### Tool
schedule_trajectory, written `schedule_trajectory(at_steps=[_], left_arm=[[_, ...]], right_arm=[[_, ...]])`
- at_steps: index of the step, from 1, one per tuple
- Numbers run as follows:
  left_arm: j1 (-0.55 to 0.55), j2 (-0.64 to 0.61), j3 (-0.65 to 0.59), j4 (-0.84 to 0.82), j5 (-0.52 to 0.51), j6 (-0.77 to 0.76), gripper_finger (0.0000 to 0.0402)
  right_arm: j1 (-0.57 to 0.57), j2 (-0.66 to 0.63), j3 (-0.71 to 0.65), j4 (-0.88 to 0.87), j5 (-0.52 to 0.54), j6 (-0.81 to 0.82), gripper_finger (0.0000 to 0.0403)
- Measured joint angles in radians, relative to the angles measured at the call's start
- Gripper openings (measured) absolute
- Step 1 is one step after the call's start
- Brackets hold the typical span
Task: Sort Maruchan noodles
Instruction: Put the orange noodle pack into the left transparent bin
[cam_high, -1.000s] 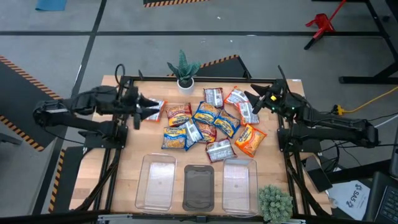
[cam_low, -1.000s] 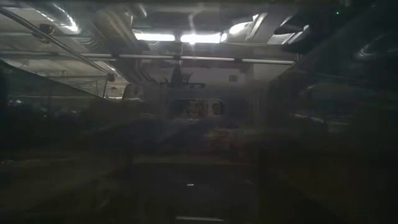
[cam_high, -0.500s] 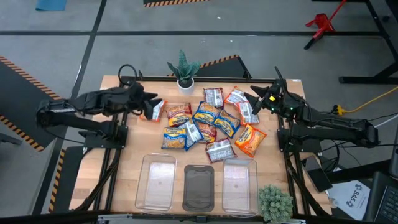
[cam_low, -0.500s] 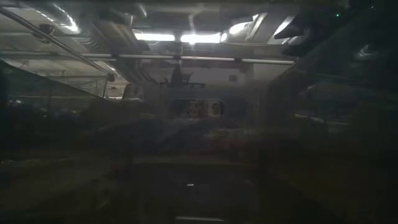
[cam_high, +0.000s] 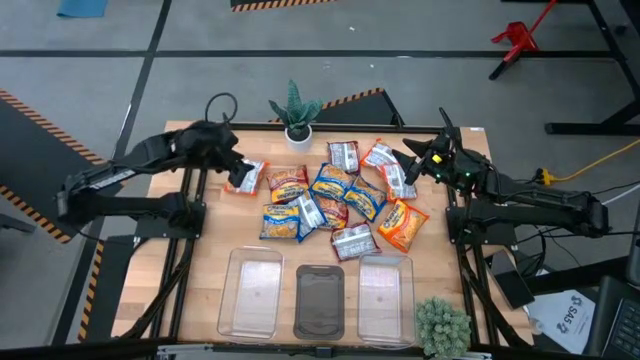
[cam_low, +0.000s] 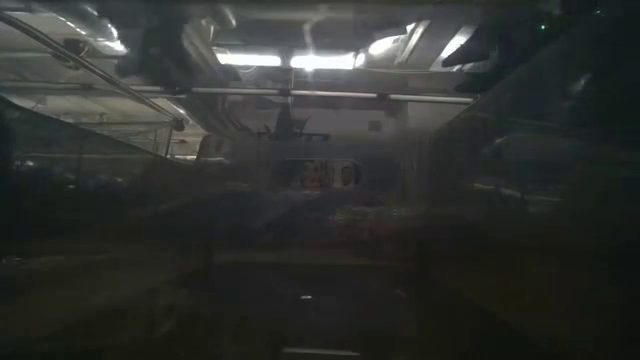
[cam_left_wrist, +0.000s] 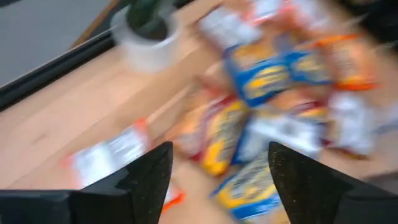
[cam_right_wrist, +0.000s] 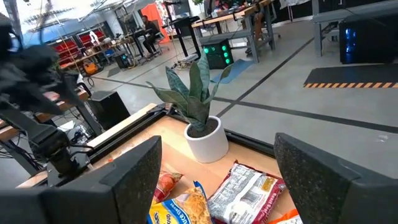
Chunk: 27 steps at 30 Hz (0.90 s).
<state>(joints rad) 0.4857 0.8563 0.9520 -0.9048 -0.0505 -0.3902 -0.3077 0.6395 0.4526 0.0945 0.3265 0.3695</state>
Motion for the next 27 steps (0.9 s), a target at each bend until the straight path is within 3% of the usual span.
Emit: schedule_trajectory(at_steps=[8, 15, 23, 27], left_arm=[[0.201, 0.144, -0.02, -0.042, -0.034, 0.068, 0.028], [0.418, 0.158, -0.199, 0.055, 0.115, 0.125, 0.0279], [0.491, 0.157, -0.36, 0.199, 0.176, 0.106, 0.0282], [0.496, 0.157, -0.443, 0.265, 0.148, 0.088, 0.0282]], right_arm=[[0.0, 0.0, 0.0, -0.001, 0.01, 0.0, 0.0298], [0.0, 0.0, 0.0, -0.036, 0.022, 0.019, 0.0298], [0.0, 0.0, 0.0, -0.052, 0.023, 0.047, 0.0298], [0.0, 0.0, 0.0, -0.052, 0.023, 0.048, 0.0298]])
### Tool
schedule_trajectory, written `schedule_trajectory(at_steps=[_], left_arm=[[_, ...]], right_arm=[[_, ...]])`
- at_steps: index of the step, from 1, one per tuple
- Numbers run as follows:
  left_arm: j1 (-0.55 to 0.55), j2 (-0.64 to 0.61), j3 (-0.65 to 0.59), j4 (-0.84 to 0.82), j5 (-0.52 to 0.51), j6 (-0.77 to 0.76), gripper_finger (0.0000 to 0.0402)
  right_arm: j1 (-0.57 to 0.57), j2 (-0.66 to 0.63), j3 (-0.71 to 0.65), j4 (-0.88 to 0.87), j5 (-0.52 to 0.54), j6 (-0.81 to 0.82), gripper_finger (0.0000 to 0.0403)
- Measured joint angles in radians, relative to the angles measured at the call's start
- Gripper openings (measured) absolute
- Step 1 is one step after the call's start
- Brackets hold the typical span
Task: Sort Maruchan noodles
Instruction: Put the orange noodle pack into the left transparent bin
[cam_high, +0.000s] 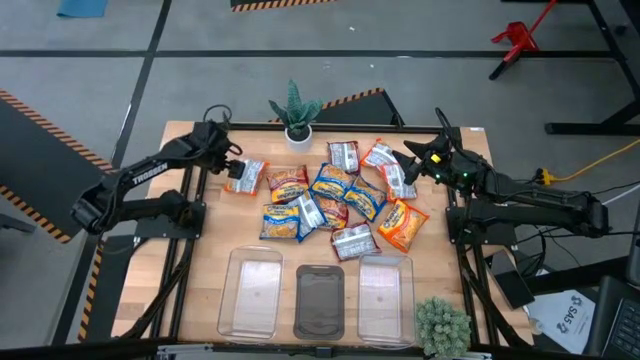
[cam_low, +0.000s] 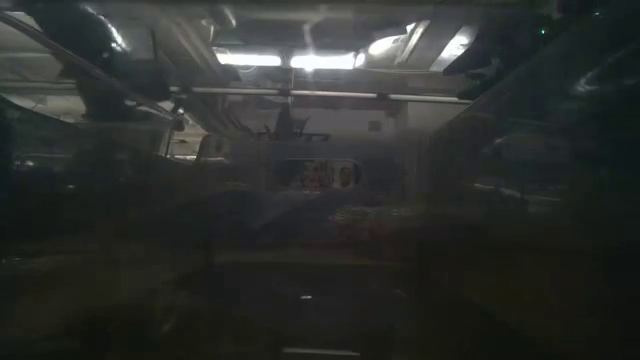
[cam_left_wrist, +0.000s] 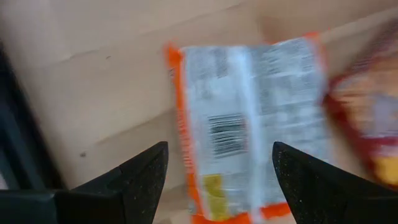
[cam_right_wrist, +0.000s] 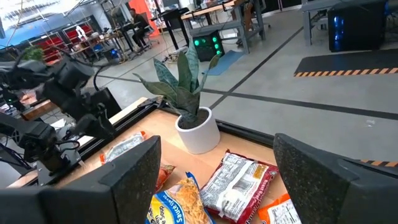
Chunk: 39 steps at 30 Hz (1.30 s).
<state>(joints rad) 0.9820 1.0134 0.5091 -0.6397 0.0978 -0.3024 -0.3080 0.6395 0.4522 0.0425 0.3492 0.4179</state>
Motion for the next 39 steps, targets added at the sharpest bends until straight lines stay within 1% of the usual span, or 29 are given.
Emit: schedule_trajectory(at_steps=[6, 11, 14, 17, 21, 27, 31, 35, 39], left_arm=[[0.024, 0.0, -0.132, 0.172, 0.096, -0.105, 0.0283], [0.024, 0.004, -0.207, 0.247, 0.214, -0.174, 0.0281], [0.025, 0.004, -0.22, 0.258, 0.242, -0.186, 0.0269], [0.025, 0.005, -0.224, 0.271, 0.257, -0.219, 0.0244], [0.024, 0.006, -0.225, 0.298, 0.271, -0.253, 0.0198], [0.023, 0.005, -0.225, 0.3, 0.27, -0.27, 0.0126], [0.023, 0.005, -0.225, 0.302, 0.272, -0.275, 0.0087], [0.023, -0.002, -0.217, 0.301, 0.284, -0.299, 0.0065], [0.023, -0.035, -0.196, 0.289, 0.281, -0.337, 0.0061]], right_arm=[[0.0, 0.0, 0.0, 0.0, 0.0, 0.0, 0.0298], [0.0, 0.0, 0.0, 0.001, 0.001, 0.0, 0.0298], [0.0, 0.0, 0.0, 0.0, 0.001, 0.0, 0.0298], [0.0, 0.0, 0.0, 0.001, 0.002, 0.0, 0.0298], [0.0, 0.0, 0.0, 0.001, 0.002, 0.0, 0.0298], [0.0, 0.0, 0.0, 0.001, 0.001, 0.0, 0.0298], [0.0, 0.0, 0.0, 0.001, 0.001, 0.0, 0.0298], [0.0, 0.0, 0.0, 0.001, 0.001, 0.0, 0.0298], [0.0, 0.0, 0.0, 0.0, 0.0, 0.0, 0.0298]])
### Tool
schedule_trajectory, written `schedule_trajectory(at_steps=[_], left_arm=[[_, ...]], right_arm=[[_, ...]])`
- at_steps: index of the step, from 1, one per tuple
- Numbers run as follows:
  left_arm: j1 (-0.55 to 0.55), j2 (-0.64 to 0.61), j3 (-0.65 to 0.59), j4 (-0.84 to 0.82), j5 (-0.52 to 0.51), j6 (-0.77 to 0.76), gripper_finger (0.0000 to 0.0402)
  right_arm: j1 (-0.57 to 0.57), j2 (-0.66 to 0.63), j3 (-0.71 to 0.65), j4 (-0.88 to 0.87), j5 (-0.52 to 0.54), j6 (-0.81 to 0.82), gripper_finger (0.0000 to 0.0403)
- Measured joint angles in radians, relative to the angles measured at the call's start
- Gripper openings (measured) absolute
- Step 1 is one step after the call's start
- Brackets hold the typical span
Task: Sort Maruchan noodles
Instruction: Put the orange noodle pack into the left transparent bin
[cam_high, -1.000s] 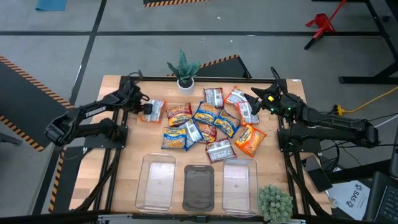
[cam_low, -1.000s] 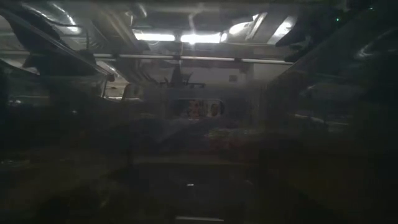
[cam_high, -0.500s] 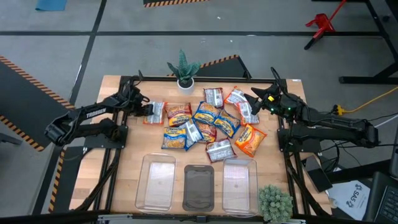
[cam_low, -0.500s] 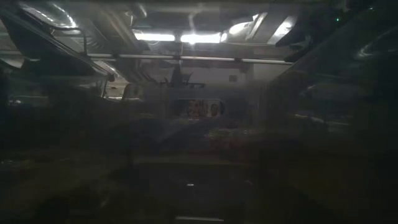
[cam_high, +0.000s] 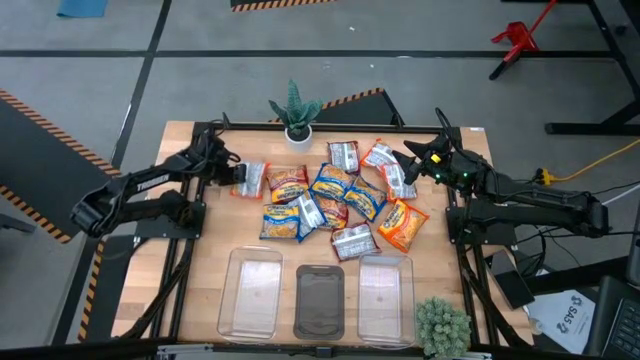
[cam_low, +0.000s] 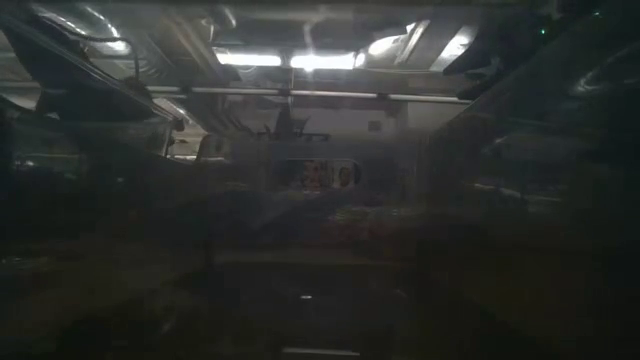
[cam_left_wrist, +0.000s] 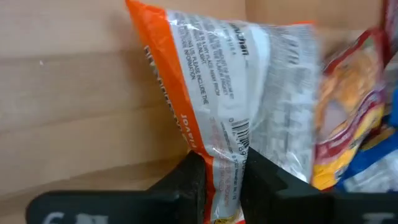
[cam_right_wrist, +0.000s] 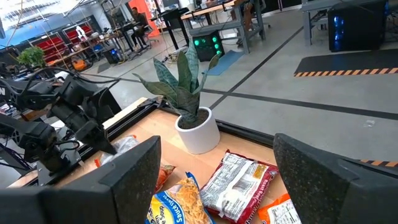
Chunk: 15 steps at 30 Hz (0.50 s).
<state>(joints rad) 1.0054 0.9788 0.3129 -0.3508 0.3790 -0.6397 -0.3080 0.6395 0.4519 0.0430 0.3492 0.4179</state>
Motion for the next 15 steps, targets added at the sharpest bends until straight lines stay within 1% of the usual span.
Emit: schedule_trajectory(at_steps=[4, 10, 15], left_arm=[[0.0, -0.049, 0.032, -0.013, 0.007, -0.034, 0.0059], [-0.007, -0.126, 0.098, -0.024, 0.106, -0.066, 0.0058], [-0.064, -0.196, 0.195, -0.107, 0.163, -0.064, 0.0057]], right_arm=[[0.0, 0.0, 0.0, 0.0, 0.0, 0.0, 0.0298], [0.0, 0.0, 0.0, 0.0, -0.001, 0.0, 0.0298], [0.0, 0.0, 0.0, 0.0, -0.001, 0.0, 0.0298]])
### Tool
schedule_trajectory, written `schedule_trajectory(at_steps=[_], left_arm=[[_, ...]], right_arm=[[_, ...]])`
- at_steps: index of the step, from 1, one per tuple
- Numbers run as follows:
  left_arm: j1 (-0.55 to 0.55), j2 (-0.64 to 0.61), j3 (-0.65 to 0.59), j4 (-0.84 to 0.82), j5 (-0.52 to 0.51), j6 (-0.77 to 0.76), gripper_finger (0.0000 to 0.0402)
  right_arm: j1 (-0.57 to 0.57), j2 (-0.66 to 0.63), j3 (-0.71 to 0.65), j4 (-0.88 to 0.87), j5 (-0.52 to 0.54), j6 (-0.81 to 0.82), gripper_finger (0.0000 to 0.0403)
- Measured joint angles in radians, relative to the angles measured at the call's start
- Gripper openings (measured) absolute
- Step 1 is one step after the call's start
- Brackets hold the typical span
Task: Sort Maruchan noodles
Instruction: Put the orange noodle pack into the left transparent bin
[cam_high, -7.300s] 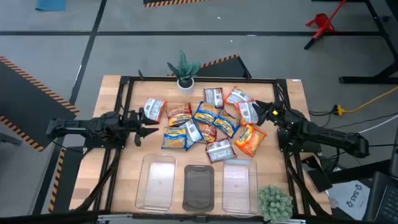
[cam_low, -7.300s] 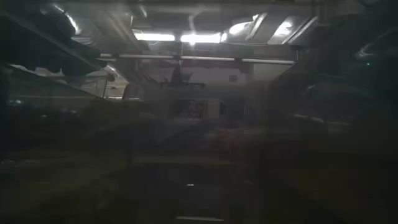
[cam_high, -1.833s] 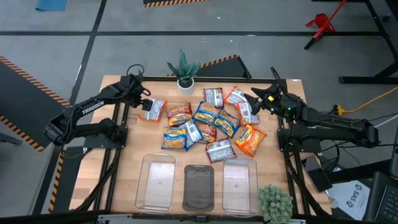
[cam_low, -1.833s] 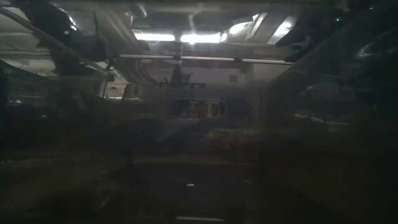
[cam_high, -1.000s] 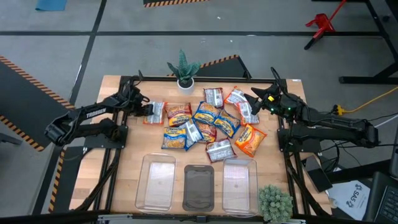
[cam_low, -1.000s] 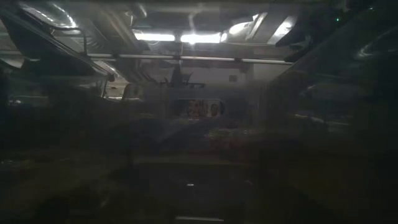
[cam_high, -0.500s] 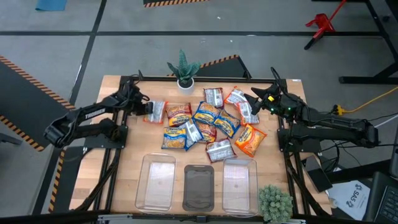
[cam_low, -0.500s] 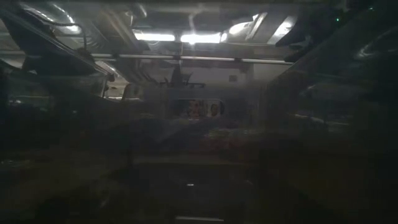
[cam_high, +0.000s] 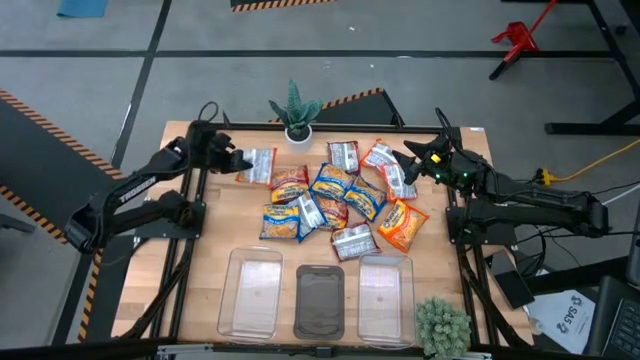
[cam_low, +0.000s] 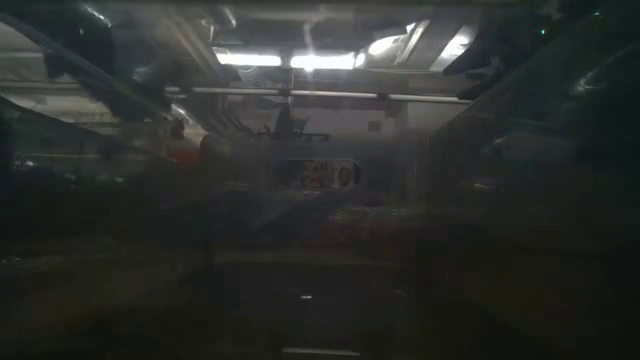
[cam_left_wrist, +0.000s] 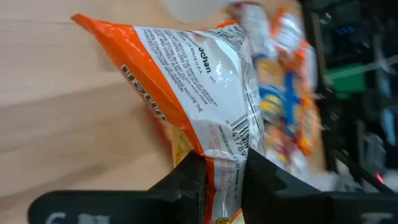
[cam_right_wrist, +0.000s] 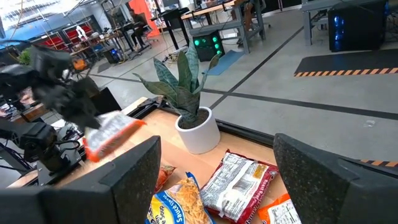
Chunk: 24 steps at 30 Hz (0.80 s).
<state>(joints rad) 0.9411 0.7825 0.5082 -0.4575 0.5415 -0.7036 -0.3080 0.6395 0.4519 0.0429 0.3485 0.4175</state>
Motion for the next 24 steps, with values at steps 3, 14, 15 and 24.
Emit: schedule_trajectory(at_steps=[3, 14, 15, 24], left_arm=[[-0.054, -0.043, 0.068, -0.054, 0.05, 0.011, 0.0057], [-0.431, -0.173, 0.278, -0.157, 0.081, -0.014, 0.0053], [-0.47, -0.175, 0.292, -0.172, 0.063, -0.024, 0.0053], [-0.765, -0.159, 0.316, -0.205, -0.08, -0.107, 0.0054]], right_arm=[[0.0, 0.0, 0.0, 0.0, 0.0, 0.0, 0.0298], [0.0, 0.0, 0.0, 0.0, 0.0, -0.003, 0.0298], [0.0, 0.0, 0.0, -0.001, 0.0, -0.003, 0.0298], [0.0, 0.0, 0.0, -0.03, 0.0, -0.003, 0.0298]])
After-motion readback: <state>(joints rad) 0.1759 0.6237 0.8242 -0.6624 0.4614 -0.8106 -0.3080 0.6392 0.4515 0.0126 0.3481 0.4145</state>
